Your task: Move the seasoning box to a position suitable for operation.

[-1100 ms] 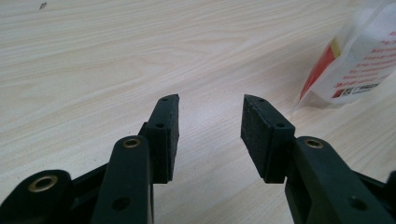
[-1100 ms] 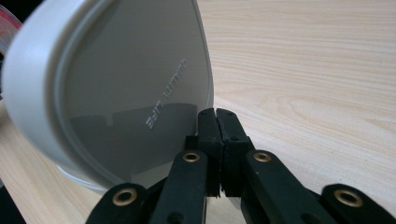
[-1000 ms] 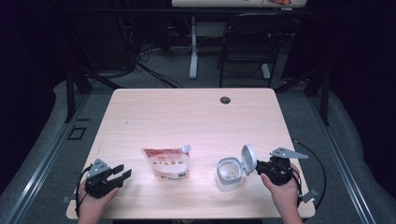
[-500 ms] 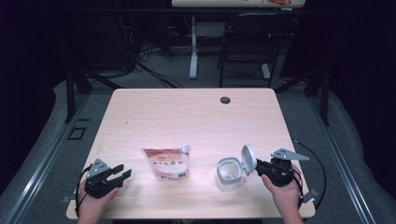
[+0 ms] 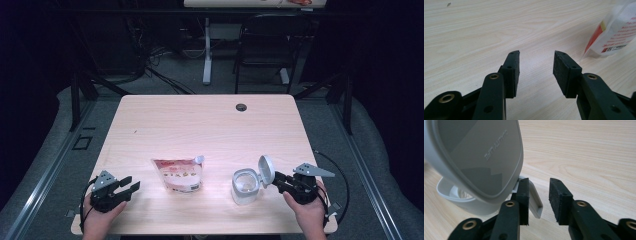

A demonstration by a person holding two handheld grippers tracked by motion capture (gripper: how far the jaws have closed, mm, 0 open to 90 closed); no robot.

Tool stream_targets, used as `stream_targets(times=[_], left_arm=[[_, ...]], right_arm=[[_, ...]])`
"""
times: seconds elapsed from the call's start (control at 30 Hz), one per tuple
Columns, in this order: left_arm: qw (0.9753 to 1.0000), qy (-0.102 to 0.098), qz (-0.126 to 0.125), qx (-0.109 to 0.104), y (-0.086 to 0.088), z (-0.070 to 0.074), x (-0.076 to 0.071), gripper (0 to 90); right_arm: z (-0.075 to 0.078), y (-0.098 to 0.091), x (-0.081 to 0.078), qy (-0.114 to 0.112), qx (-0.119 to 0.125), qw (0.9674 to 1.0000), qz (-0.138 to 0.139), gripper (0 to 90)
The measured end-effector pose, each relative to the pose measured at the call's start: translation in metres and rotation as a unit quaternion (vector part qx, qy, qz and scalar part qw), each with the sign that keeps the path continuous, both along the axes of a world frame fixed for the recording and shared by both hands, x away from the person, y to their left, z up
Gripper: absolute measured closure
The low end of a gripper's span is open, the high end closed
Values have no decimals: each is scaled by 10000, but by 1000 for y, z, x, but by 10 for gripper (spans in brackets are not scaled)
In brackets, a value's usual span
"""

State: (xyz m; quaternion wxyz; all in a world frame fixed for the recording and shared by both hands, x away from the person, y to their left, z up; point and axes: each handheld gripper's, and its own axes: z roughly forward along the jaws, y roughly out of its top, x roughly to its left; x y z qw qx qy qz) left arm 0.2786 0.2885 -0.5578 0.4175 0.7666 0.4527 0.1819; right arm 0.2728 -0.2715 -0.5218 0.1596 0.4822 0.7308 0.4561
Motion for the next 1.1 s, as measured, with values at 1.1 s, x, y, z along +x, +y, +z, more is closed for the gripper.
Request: stream_targets(times=[1.1], left_arm=[[10000,-2,-23,17,0,0,1,565]], right_arm=[[-18,23,1,17,-637,9971,408,724]])
